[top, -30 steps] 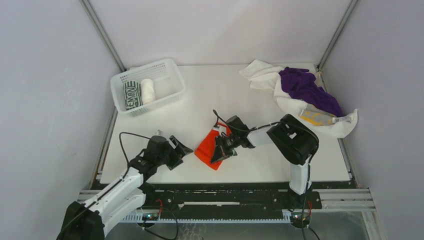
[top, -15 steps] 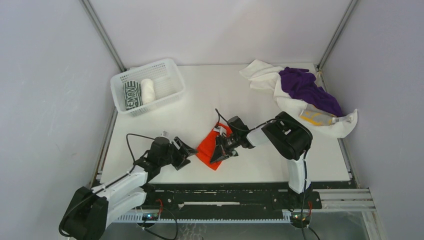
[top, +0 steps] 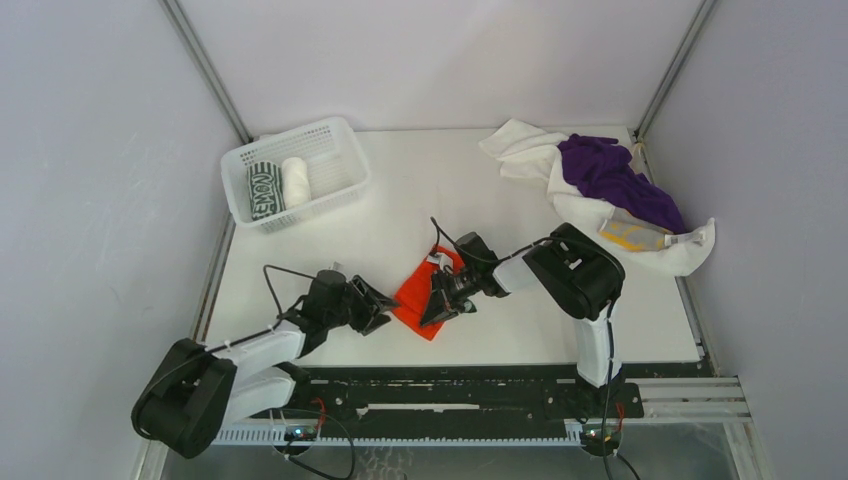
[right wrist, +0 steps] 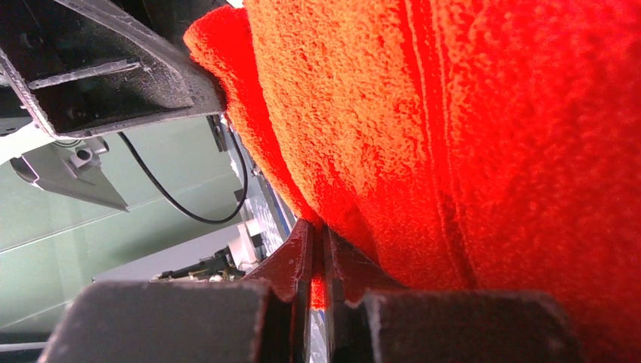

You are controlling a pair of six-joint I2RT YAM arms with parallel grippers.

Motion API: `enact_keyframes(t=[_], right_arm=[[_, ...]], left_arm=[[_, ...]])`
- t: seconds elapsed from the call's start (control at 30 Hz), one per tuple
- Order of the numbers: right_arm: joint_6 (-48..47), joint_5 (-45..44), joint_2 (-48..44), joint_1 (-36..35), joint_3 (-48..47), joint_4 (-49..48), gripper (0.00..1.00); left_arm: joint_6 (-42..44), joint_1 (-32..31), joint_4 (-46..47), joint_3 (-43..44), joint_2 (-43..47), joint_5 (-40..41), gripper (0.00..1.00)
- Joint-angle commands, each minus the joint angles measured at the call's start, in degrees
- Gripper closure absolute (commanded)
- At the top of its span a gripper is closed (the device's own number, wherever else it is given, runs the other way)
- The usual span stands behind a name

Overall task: Roll the towels
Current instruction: Roll the towel at the center of the board.

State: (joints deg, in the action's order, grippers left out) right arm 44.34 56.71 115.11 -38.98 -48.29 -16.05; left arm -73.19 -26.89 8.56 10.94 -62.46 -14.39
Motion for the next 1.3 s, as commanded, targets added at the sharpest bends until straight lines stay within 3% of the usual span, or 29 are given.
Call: enact_keyframes(t=[0.0,0.27,0.53,0.73,1.03,1.27], right_arm=[[-1.68,-1.55,-1.11,0.31,-1.19,1.94,1.00],[-6.57,-5.61,-5.29,-0.09,-3.09,10.09,0.96],[-15.52,-15.18,-10.82,-3.19,-7.67,24.23,0.76],[-21.85,-29.41,-18.13,-7.62,-9.78,32.97,0.60],[-34.45,-64.99,-29.08,-24.44,-10.86,37.37,0.55],[-40.81,-72.90,-26.97,-31.69,-11.07,35.38,0.55]], left_arm=[[0.42,-0.44,-5.47,0.00,-5.48,2.13,0.45],[-0.05,-0.47,-8.97,1.13,-9.18,4.34,0.55],[1.77,-0.49,-14.15,4.51,-9.20,6.14,0.68],[4.15,-2.40,-18.59,8.76,-10.09,7.96,0.69],[5.24,-3.90,-19.04,11.61,-14.78,7.80,0.66],[5.70,-4.05,-19.10,11.95,-15.60,7.68,0.65]])
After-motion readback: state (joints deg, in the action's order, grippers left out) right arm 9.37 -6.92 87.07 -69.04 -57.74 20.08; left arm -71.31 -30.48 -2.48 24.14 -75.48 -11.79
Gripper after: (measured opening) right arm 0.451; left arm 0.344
